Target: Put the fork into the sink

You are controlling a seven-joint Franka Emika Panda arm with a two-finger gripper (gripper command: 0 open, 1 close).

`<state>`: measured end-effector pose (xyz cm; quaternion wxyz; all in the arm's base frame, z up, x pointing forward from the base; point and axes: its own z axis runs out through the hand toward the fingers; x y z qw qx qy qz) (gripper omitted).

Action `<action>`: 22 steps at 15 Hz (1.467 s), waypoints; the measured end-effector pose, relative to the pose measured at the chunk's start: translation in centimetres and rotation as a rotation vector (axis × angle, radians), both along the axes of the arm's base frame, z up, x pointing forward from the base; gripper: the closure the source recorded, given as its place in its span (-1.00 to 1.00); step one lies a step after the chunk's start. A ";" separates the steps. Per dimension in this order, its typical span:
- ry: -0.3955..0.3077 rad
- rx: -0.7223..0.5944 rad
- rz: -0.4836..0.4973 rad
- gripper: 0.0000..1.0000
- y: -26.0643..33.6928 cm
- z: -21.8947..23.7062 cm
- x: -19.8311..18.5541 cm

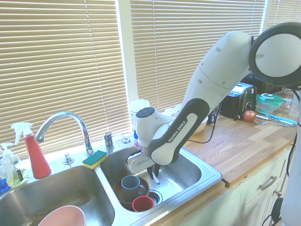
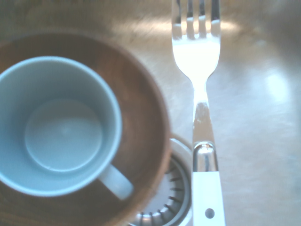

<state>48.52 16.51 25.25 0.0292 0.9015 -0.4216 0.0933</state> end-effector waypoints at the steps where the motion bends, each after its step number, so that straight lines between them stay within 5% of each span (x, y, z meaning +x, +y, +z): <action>1: 0.008 0.014 -0.003 1.00 0.4 -0.9 0.4; 10: 0.090 0.068 0.015 1.00 -2.5 -7.6 2.6; 11: 0.102 0.068 0.023 -1.00 -2.5 -8.2 2.4; 22: 0.148 0.065 0.009 -1.00 -3.5 -10.6 2.0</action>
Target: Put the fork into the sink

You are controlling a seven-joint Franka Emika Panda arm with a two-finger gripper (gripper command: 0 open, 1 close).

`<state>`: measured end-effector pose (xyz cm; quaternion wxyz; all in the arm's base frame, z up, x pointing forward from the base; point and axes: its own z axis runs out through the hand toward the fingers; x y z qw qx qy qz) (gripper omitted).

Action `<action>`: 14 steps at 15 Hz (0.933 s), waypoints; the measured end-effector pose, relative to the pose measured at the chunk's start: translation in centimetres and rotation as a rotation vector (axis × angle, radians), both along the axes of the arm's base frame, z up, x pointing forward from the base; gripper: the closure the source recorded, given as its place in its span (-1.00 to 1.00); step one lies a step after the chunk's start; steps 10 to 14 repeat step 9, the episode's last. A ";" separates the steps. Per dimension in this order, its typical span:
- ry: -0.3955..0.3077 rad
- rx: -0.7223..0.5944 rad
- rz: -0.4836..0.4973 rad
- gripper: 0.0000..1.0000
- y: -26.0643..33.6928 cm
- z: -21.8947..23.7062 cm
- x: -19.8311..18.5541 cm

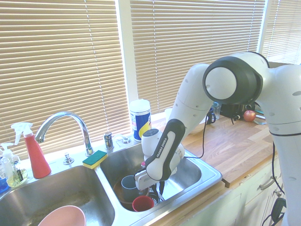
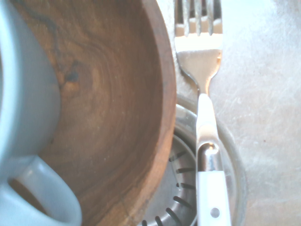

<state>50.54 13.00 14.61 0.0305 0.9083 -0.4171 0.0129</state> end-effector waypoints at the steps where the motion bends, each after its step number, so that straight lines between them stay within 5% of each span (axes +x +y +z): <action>1: 0.001 0.000 -0.002 -1.00 -0.1 0.0 0.0; 5: -0.027 0.002 -0.007 -1.00 -0.6 0.7 0.5; 9: -0.144 -0.001 0.018 -1.00 0.4 11.0 2.3; 14: -0.144 -0.001 0.018 -1.00 0.4 11.0 2.3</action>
